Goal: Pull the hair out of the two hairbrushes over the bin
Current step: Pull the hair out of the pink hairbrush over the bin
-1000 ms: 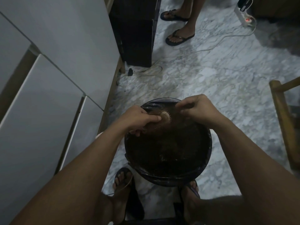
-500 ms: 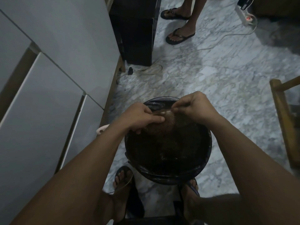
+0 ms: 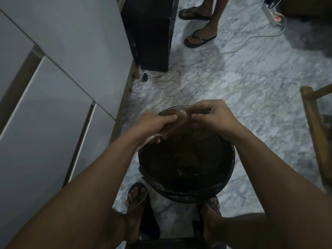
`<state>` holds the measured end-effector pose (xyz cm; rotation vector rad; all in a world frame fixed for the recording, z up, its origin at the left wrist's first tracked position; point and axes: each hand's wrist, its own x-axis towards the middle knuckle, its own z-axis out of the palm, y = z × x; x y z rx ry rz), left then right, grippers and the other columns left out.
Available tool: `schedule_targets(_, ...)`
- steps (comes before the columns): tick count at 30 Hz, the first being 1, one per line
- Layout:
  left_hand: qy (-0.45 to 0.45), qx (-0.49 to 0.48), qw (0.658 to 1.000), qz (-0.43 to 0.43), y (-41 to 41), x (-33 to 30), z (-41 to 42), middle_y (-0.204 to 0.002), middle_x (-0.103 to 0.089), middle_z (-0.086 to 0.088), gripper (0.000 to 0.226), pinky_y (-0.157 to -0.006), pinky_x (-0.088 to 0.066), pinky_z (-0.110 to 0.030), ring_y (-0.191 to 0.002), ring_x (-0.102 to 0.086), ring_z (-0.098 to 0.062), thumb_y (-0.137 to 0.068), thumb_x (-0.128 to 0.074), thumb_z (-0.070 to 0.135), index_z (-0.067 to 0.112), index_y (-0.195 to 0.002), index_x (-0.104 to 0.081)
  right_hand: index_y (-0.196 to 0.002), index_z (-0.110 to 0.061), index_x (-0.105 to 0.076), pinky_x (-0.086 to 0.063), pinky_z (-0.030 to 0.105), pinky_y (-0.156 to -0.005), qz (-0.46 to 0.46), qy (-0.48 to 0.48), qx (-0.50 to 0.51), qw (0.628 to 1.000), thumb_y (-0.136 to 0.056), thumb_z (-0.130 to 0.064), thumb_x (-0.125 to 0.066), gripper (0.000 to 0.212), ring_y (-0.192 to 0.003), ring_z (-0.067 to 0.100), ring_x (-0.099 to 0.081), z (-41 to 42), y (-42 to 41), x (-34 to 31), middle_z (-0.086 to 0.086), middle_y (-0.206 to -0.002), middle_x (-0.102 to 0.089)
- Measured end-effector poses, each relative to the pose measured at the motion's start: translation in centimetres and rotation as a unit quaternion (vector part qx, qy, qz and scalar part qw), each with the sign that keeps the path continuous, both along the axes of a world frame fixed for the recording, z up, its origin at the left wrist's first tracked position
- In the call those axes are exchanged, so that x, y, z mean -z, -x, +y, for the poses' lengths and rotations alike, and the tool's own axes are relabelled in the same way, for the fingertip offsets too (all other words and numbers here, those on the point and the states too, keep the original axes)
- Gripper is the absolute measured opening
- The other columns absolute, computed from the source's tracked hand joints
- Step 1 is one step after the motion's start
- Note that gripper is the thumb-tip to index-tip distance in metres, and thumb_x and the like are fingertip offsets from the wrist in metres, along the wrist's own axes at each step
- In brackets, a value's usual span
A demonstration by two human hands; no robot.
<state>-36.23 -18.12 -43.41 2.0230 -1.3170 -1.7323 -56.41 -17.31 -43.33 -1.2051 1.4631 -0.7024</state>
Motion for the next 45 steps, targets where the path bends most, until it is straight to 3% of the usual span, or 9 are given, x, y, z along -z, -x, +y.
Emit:
schedule_targets(4,-0.003,-0.026,0.999,0.019,0.3,0.1,0.1,-0.058,-0.068,-0.012,0.042,-0.038,-0.037,-0.021,-0.034,-0.052,-0.015,-0.084,-0.07,0.047,0.005,-0.086,-0.069,-0.113,-0.013,-0.071,-0.061,0.029,-0.077,0.049,-0.003,-0.065,0.997,-0.072,-0.007,-0.081,0.042,-0.092,0.012,-0.072,0.4,-0.3,0.5,0.003,-0.102,-0.074)
schedule_targets(8,-0.006,0.005,1.0,0.003,0.3,0.1,0.3,-0.059,-0.07,-0.01,0.044,-0.039,-0.037,-0.02,-0.037,-0.052,-0.016,-0.082,-0.07,0.05,0.007,-0.079,-0.072,-0.095,-0.016,-0.079,-0.055,0.012,-0.06,0.161,0.051,-0.005,0.986,-0.076,-0.012,-0.079,0.019,-0.07,0.007,-0.071,0.4,-0.7,0.7,-0.001,-0.083,-0.075)
schedule_targets(12,0.035,0.028,0.998,-0.045,-0.2,0.4,0.1,-0.06,-0.069,-0.01,0.047,-0.041,-0.038,-0.022,-0.035,-0.051,-0.015,-0.083,-0.069,0.051,0.004,-0.081,-0.072,-0.089,-0.009,-0.079,-0.06,0.025,-0.057,0.132,0.014,0.04,0.99,-0.079,-0.002,-0.075,0.013,-0.062,0.019,-0.073,0.0,0.3,0.3,0.007,-0.078,-0.075)
schedule_targets(19,0.101,0.013,0.988,-0.113,-1.4,1.3,-0.4,-0.032,-0.054,0.004,0.046,-0.029,-0.031,-0.014,-0.023,-0.047,-0.007,-0.085,-0.069,0.048,0.009,-0.064,-0.062,-0.08,-0.004,-0.076,-0.062,0.042,-0.067,0.113,-0.053,0.092,0.988,-0.077,0.001,-0.076,0.006,-0.065,0.028,-0.073,-0.2,2.3,-0.2,0.018,-0.074,-0.073)
schedule_targets(27,0.164,-0.002,0.97,-0.179,-1.4,1.9,-0.7,-0.054,-0.067,-0.009,0.054,-0.054,-0.054,-0.031,-0.045,-0.065,-0.021,-0.077,-0.068,0.062,0.01,-0.063,-0.07,-0.081,0.001,-0.075,-0.06,0.025,-0.052,0.183,-0.086,0.088,0.975,-0.076,0.003,-0.076,0.005,-0.044,0.012,-0.067,-0.1,3.4,-0.2,0.016,-0.069,-0.071)
schedule_targets(32,0.171,0.013,0.969,-0.179,-0.8,1.4,-0.2,-0.053,-0.065,-0.004,0.052,-0.053,-0.053,-0.029,-0.042,-0.062,-0.018,-0.078,-0.067,0.062,0.011,-0.068,-0.072,-0.083,-0.012,-0.078,-0.052,0.014,-0.048,0.257,-0.087,0.026,0.962,-0.074,0.002,-0.074,0.016,-0.068,0.015,-0.068,0.2,3.6,0.0,0.007,-0.078,-0.072)
schedule_targets(36,0.177,0.033,0.97,-0.162,0.1,1.3,0.3,-0.061,-0.068,-0.006,0.05,-0.056,-0.058,-0.033,-0.048,-0.065,-0.02,-0.079,-0.067,0.061,0.012,-0.071,-0.072,-0.123,-0.014,-0.062,-0.057,0.031,-0.082,0.17,-0.066,-0.056,0.982,-0.067,-0.005,-0.081,0.06,-0.104,0.017,-0.065,0.6,1.9,0.4,0.004,-0.116,-0.067)
schedule_targets(40,0.196,0.048,0.969,-0.143,1.4,1.2,0.8,-0.066,-0.071,-0.005,0.047,-0.059,-0.061,-0.046,-0.055,-0.067,-0.023,-0.074,-0.069,0.062,0.016,-0.07,-0.072,-0.103,-0.017,-0.054,-0.055,0.034,-0.075,0.187,-0.003,-0.048,0.981,-0.064,-0.031,-0.085,0.051,-0.091,0.015,-0.064,1.1,-0.6,1.0,0.0,-0.101,-0.066)
schedule_targets(45,0.208,0.059,0.964,-0.154,0.8,1.3,0.5,-0.065,-0.069,-0.005,0.048,-0.058,-0.06,-0.045,-0.056,-0.067,-0.022,-0.073,-0.068,0.064,0.016,-0.07,-0.072,-0.09,-0.02,-0.055,-0.047,0.026,-0.061,0.239,0.019,-0.048,0.97,-0.073,-0.019,-0.08,0.03,-0.075,0.013,-0.063,0.7,-0.6,1.0,-0.004,-0.082,-0.065)
